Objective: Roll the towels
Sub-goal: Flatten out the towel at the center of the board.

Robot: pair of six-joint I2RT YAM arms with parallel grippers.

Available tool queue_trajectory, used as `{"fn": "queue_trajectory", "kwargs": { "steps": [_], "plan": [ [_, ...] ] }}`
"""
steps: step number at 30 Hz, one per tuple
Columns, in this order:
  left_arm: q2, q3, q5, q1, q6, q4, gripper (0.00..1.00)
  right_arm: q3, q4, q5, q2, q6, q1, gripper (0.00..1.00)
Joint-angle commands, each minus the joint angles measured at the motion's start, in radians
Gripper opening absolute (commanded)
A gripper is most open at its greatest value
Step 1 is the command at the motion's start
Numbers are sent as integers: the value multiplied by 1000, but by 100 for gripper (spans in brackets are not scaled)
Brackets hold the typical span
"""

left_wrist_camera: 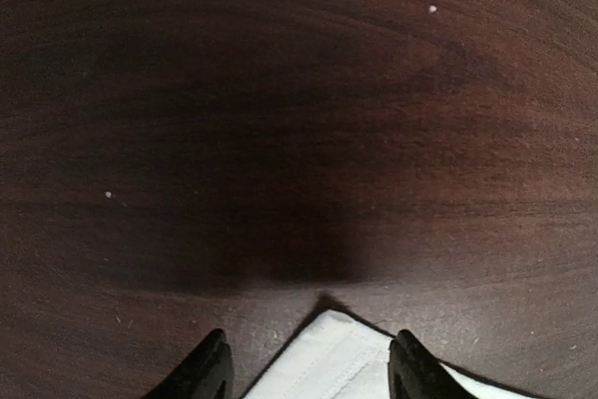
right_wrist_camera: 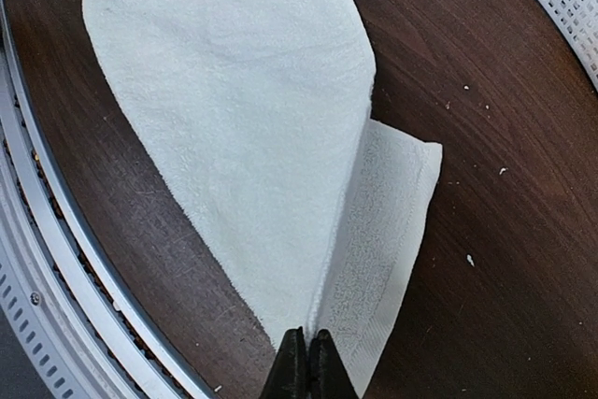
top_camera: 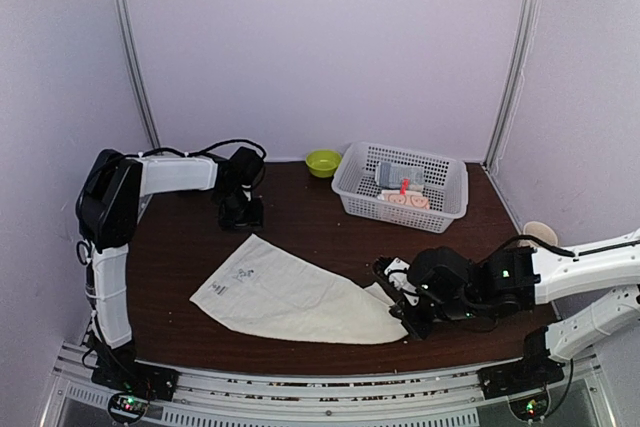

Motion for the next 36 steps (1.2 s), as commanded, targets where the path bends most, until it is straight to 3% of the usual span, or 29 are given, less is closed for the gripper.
{"fn": "queue_trajectory", "kwargs": {
  "steps": [1,12,15,22,30,36],
  "plan": [
    [23,32,56,30,83,-21,56,-25,39,-3,-35,22,0,0],
    [106,81,170,39,205,-33,62,-22,27,-6,-40,33,-1,0],
    [125,88,179,39,217,-46,60,-15,17,1,-41,35,-2,0],
    [133,49,189,40,207,-65,44,2,-15,24,-60,44,-2,0],
    [90,-8,219,40,272,-70,61,5,-34,38,-81,43,-15,0],
    [80,10,222,46,342,-104,64,5,-40,38,-84,44,-16,0]
  ]
}}
